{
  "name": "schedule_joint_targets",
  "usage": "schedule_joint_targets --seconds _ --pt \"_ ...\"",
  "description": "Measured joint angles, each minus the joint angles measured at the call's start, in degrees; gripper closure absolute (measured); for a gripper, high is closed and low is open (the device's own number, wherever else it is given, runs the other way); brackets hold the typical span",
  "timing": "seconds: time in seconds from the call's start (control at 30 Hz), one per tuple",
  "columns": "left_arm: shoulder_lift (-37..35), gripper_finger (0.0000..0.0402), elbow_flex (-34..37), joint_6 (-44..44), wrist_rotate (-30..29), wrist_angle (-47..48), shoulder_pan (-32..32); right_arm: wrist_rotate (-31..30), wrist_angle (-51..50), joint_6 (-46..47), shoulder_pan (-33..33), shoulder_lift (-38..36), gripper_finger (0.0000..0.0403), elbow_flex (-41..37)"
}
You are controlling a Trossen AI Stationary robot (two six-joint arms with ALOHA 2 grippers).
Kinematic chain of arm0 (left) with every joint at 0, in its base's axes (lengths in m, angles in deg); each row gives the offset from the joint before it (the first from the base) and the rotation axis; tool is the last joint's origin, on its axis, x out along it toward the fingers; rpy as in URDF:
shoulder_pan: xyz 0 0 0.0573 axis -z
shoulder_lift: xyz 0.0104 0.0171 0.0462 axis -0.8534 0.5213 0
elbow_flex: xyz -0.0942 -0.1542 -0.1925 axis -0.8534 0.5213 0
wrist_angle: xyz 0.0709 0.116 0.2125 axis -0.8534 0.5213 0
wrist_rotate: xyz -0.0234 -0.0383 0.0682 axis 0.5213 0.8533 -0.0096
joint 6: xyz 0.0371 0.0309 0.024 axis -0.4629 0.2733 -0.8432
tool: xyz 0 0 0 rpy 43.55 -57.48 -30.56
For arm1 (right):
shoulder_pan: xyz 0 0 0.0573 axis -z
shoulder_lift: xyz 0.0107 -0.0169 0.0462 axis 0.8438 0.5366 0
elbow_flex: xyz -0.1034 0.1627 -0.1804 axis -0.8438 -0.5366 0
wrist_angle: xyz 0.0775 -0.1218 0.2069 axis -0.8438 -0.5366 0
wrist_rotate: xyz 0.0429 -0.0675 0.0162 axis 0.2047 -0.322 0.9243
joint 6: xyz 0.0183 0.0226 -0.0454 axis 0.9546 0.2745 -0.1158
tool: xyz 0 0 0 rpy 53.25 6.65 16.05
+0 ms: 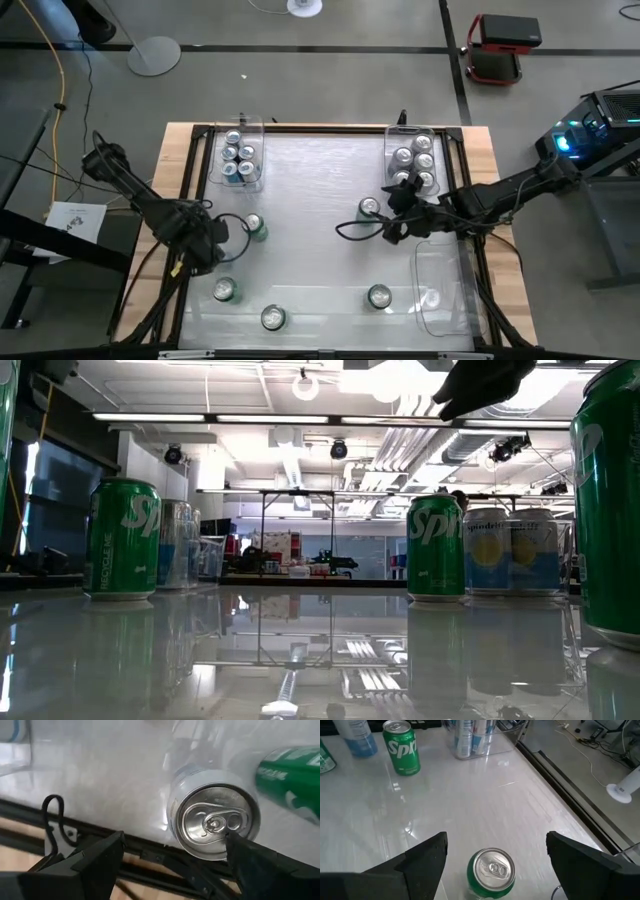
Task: Sort soda cans
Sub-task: Put the blue-white soda can into the top right transparent bin
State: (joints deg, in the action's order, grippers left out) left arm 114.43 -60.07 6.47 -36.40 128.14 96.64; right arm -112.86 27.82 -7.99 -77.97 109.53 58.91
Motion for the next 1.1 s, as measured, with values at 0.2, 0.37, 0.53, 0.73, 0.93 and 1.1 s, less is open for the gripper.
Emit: schedule_joint_targets --seconds 0.2,0.37,0.53,0.73,0.93,1.1 --pt "-3.6 0.0075 -1.5 1.6 -2.2 0.4 -0.7 0.0 0.0 0.4 0.0 0.0 0.0077 0.0" --pt "-4.3 0.0076 -1.8 -0.6 -1.7 -1.8 0.5 0.0 0.2 1.6 0.0 0.0 0.0077 0.0" --pt "-2.7 0.0076 1.0 -11.3 -1.4 -6.0 2.9 0.0 0.2 2.0 0.0 0.0 0.0077 0.0" --pt "-1.3 0.0076 4.2 -14.3 0.1 -7.7 3.0 0.1 0.2 2.2 0.0 -0.1 0.0077 0.0" --pt "-1.0 0.0076 4.5 -18.2 1.2 -12.5 3.0 0.1 0.2 2.3 0.0 -0.1 0.0077 0.0" --pt "-1.0 0.0076 4.5 -18.1 -1.6 -12.0 2.3 0.2 0.2 2.3 0.0 -0.1 0.0077 0.0"
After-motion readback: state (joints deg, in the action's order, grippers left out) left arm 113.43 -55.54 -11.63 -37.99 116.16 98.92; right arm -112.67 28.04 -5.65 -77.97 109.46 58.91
